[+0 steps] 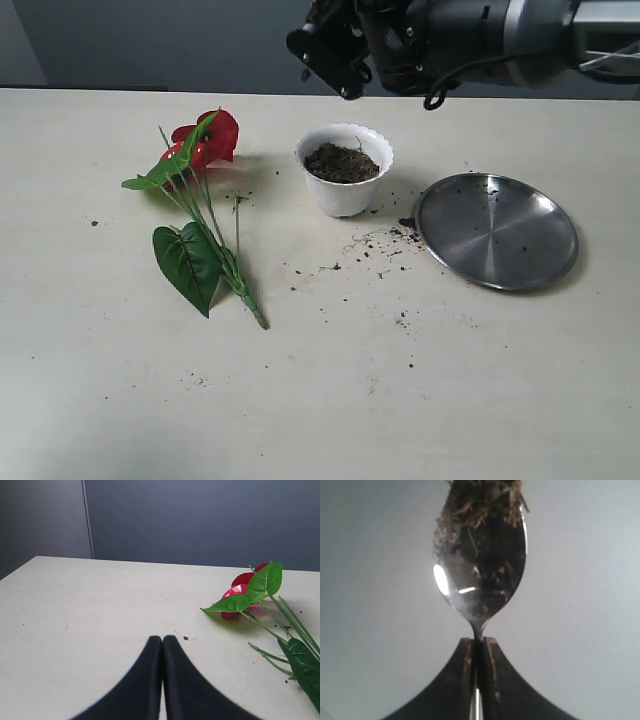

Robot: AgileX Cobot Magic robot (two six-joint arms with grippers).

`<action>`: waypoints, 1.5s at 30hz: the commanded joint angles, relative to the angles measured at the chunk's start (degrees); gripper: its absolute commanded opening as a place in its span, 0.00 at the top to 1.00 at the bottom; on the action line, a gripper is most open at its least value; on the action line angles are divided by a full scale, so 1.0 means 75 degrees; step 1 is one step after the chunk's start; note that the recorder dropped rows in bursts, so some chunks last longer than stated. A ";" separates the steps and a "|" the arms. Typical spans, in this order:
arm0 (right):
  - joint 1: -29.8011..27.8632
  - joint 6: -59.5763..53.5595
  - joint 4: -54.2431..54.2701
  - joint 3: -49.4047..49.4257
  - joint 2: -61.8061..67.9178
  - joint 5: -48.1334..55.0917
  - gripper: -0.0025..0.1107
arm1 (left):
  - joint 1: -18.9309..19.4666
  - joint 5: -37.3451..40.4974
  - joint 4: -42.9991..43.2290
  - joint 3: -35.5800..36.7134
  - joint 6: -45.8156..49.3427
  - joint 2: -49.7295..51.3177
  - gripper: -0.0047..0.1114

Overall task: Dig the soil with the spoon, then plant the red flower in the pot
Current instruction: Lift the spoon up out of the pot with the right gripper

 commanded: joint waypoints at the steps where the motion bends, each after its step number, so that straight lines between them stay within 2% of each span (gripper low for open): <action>1: -0.0031 0.1091 -0.0042 0.0005 -0.0305 0.0504 0.98 | 0.0005 -0.0052 0.0005 0.0010 -0.0050 -0.0031 0.95; 10: -0.0031 0.3729 -0.0042 0.0005 -0.0370 0.1878 0.98 | 0.0005 -0.0052 0.0005 0.0010 -0.0050 -0.0031 0.95; 20: -0.0031 0.8699 -0.0010 0.0005 -0.0924 0.1975 0.98 | 0.0005 -0.0052 0.0005 0.0010 -0.0050 -0.0031 0.95; 24: -0.0031 0.9039 0.0534 0.0005 -0.1023 0.1961 0.98 | 0.0005 -0.0052 0.0005 0.0010 -0.0050 -0.0031 0.95; 27: -0.0013 0.9801 0.0619 0.0005 -0.1023 0.2000 0.98 | 0.0005 -0.0052 0.0005 0.0010 -0.0050 -0.0031 0.95; 37: 0.0036 1.0578 0.0706 0.0005 -0.1023 0.1518 0.98 | 0.0005 -0.0052 0.0005 0.0010 -0.0050 -0.0031 0.95; 45: 0.0064 1.1252 0.0766 0.0005 -0.1023 0.0167 0.98 | 0.0005 -0.0052 0.0005 0.0010 -0.0050 -0.0031 0.95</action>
